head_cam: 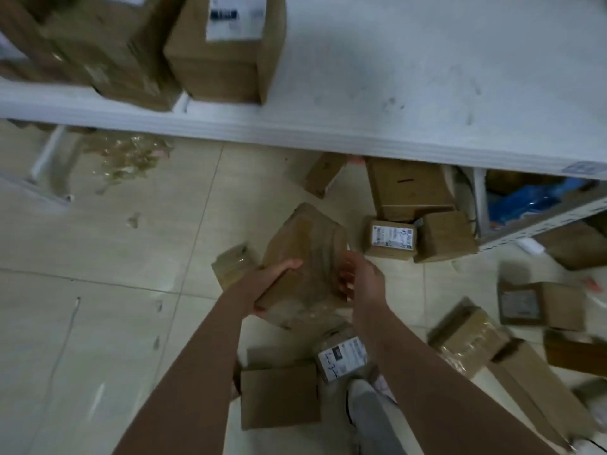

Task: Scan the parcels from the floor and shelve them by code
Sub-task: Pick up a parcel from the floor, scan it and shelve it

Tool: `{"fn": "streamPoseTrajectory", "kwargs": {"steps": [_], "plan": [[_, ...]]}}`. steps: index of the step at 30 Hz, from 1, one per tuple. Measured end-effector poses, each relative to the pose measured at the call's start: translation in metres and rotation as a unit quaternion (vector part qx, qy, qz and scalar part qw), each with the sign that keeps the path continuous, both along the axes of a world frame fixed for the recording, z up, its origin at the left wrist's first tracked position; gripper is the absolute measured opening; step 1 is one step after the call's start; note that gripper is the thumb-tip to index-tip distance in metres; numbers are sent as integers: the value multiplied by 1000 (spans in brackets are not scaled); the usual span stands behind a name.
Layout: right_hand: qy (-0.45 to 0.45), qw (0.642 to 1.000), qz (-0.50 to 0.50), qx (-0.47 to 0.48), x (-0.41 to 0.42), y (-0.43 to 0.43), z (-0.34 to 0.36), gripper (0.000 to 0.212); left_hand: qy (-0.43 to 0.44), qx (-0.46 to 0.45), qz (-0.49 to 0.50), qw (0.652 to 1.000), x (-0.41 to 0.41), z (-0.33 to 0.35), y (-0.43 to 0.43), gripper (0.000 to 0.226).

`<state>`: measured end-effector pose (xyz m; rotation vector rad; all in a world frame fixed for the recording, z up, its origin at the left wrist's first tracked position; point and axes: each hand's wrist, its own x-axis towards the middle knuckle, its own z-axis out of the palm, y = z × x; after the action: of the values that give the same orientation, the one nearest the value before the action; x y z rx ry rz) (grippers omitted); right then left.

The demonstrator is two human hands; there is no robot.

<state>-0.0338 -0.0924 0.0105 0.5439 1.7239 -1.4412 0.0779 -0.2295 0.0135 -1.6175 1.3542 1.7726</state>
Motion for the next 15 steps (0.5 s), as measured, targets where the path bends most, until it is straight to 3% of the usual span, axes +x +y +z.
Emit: {"fn": "streamPoseTrajectory", "kwargs": {"steps": [3,6,9,11,15], "plan": [[-7,998,-54,-8,8,34,79,14,21,28,22,999,24,71,35,46],[-16,994,-100,-37,20,73,159,19,55,55,86,993,48,146,66,52],[-2,989,-133,-61,39,116,236,20,93,93,160,978,70,219,103,87],[6,987,-146,-69,56,146,286,14,111,127,226,959,84,267,131,96],[-20,991,-113,-68,98,199,368,14,193,216,296,910,113,361,199,72]]}}
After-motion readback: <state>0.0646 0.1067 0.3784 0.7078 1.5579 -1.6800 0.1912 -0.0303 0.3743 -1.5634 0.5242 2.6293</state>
